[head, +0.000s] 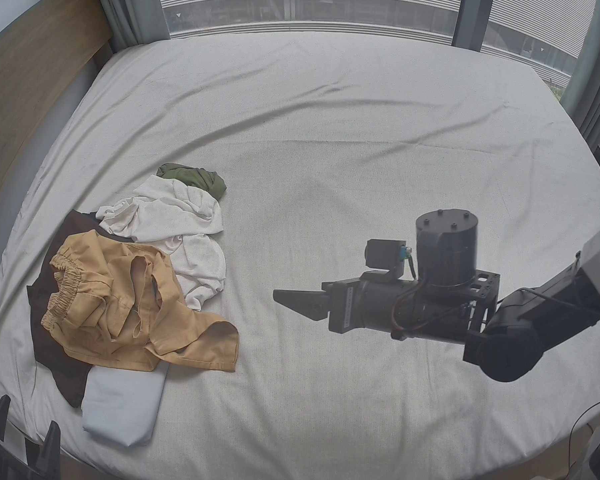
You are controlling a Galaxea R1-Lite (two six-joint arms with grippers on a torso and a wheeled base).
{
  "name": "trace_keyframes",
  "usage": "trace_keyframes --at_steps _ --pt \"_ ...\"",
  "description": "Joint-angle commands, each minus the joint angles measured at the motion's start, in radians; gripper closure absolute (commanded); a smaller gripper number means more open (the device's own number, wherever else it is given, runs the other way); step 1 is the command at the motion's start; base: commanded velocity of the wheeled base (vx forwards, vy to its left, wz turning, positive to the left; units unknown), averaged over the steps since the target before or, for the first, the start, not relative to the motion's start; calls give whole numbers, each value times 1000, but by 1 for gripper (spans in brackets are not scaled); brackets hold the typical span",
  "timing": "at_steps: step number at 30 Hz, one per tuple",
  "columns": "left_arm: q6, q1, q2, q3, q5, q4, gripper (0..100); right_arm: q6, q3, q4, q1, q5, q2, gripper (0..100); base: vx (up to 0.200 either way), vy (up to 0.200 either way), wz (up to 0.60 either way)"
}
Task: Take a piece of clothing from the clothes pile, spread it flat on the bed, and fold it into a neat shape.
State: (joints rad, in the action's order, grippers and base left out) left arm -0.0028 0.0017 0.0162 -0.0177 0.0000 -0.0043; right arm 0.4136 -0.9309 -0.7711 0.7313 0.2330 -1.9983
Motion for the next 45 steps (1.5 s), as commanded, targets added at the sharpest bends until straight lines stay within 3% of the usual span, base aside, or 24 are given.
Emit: trace_keyframes --at_steps 1,28,45 --pt "0 0 -16 18 0 0 0 1 -55 -5 33 -3 -106 0 0 0 0" --pt "0 -2 -16 18 0 0 0 8 -338 85 112 -11 -419 0 0 0 0" --pt "0 -2 -16 18 0 0 0 33 -479 93 154 -58 -556 0 0 0 0"
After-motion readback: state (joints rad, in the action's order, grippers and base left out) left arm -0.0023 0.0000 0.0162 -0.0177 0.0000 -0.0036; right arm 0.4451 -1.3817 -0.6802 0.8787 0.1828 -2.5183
